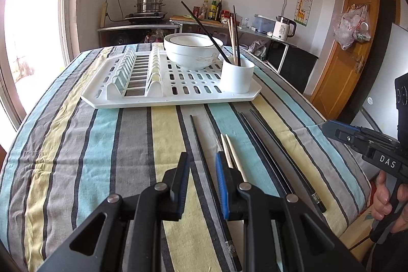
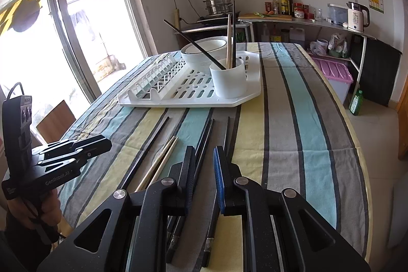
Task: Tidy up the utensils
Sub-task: 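Move both tools back down toward the remaining chopsticks on the cloth, then grasp a black chopstick with the left tool while the right tool grasps another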
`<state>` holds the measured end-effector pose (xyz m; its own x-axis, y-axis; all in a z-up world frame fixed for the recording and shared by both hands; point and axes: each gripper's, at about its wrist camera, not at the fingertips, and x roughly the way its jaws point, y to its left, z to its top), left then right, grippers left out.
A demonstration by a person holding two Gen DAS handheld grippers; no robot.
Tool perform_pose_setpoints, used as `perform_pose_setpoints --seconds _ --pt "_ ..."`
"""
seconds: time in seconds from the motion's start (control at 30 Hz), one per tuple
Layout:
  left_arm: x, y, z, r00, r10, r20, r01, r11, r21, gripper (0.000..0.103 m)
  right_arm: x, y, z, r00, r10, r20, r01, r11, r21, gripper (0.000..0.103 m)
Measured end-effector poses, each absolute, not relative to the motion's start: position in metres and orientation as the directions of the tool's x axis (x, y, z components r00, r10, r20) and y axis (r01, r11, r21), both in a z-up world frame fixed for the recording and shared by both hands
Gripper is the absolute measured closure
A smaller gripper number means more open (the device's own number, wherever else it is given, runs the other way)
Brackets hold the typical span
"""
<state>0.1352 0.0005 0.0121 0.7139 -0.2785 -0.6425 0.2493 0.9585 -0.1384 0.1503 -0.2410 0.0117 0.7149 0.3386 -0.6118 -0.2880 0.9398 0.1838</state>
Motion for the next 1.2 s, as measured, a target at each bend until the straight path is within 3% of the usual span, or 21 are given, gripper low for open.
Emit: perform_pose_setpoints --seconds 0.63,1.2 --pt "0.213 -0.017 -0.019 0.603 -0.261 -0.754 0.251 0.959 -0.131 0.081 0.235 -0.202 -0.030 0.586 0.289 -0.757 -0.285 0.948 0.142 0.091" --pt "0.234 -0.030 -0.032 0.579 -0.199 -0.791 0.245 0.967 -0.065 0.081 0.261 -0.189 -0.045 0.556 0.218 -0.802 -0.286 0.956 0.061 0.094"
